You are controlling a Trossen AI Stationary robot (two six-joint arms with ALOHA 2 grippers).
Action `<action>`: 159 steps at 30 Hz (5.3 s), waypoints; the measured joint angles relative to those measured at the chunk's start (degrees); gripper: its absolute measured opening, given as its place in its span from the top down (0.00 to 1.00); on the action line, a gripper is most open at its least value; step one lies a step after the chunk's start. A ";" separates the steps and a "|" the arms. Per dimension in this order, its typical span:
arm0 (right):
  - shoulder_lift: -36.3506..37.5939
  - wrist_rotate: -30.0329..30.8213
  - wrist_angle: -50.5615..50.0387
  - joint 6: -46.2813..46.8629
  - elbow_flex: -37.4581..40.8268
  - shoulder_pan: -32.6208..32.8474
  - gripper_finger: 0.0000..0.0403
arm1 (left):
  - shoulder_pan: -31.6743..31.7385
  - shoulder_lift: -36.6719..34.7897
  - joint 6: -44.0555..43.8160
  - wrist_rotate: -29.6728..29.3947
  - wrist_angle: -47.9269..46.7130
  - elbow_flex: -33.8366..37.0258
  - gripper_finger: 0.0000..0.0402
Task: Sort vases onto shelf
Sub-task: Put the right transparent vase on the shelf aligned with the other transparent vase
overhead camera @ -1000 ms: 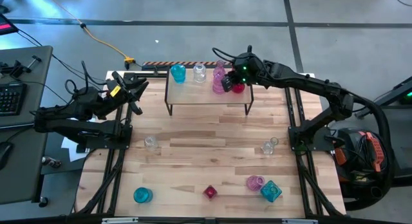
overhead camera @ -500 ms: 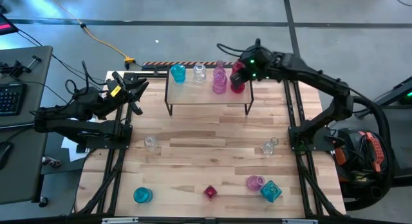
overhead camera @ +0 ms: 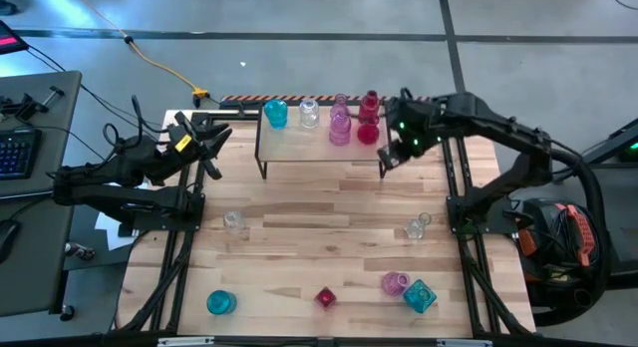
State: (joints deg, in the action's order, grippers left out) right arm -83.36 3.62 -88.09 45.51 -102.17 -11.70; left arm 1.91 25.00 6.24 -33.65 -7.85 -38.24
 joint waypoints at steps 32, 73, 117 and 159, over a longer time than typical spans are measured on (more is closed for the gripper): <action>13.72 -4.44 3.12 51.56 37.54 26.34 0.82 | 0.00 0.01 3.43 -0.02 -0.08 0.00 0.84; 13.67 -2.49 7.74 56.31 40.47 28.62 0.82 | 0.00 0.10 3.41 -0.02 -0.03 0.02 0.84; 10.09 -3.15 11.21 56.20 43.97 28.61 0.82 | 0.00 0.10 3.45 -0.02 -0.03 0.02 0.84; 10.44 -0.73 12.75 58.40 38.05 28.61 1.00 | 0.00 9.15 -2.01 0.24 -1.82 0.02 0.60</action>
State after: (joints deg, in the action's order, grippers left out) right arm -72.93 2.88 -75.34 103.91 -64.12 16.91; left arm 1.91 34.15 4.23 -33.41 -9.66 -38.22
